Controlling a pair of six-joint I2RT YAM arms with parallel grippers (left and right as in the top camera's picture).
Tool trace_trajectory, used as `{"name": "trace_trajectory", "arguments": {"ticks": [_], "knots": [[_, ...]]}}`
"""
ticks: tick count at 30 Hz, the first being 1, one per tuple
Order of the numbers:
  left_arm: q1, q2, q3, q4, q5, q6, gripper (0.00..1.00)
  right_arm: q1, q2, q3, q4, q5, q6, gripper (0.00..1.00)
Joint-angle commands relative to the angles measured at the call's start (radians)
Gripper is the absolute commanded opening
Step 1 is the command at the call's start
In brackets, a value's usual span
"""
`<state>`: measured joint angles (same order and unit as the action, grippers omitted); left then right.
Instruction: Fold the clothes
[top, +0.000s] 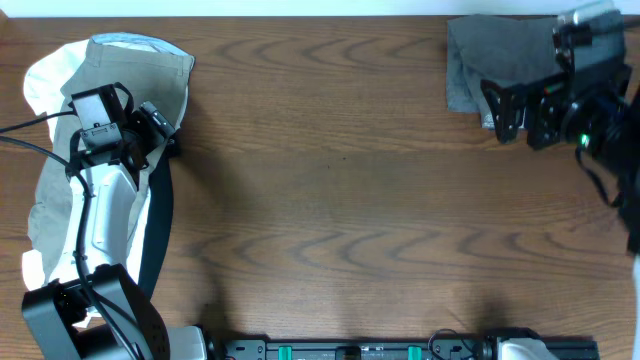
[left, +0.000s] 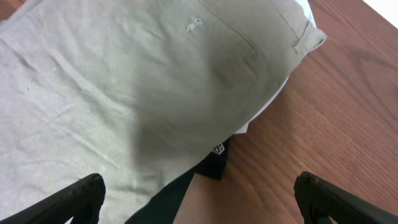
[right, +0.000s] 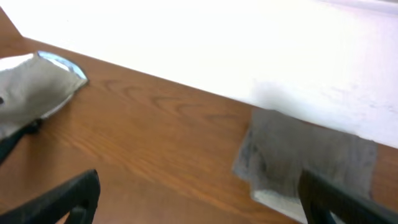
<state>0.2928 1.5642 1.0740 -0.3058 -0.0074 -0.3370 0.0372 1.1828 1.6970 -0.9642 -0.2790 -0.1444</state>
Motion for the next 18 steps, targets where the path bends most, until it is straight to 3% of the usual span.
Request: {"name": "trace_trajectory", "arguments": {"ticks": [1,11,18], "knots": [[0.002,0.001,0.010,0.000,-0.001,0.002,0.98,-0.002,-0.126,-0.225,0.118,0.021,-0.029,0.99],[0.002,0.001,0.010,0.000,-0.001,0.002,0.98,-0.021,-0.591,-1.069,0.669,0.085,0.164,0.99],[0.002,0.002,0.010,0.000,-0.001,0.002,0.98,-0.021,-0.850,-1.444,0.924,0.089,0.167,0.99]]}}
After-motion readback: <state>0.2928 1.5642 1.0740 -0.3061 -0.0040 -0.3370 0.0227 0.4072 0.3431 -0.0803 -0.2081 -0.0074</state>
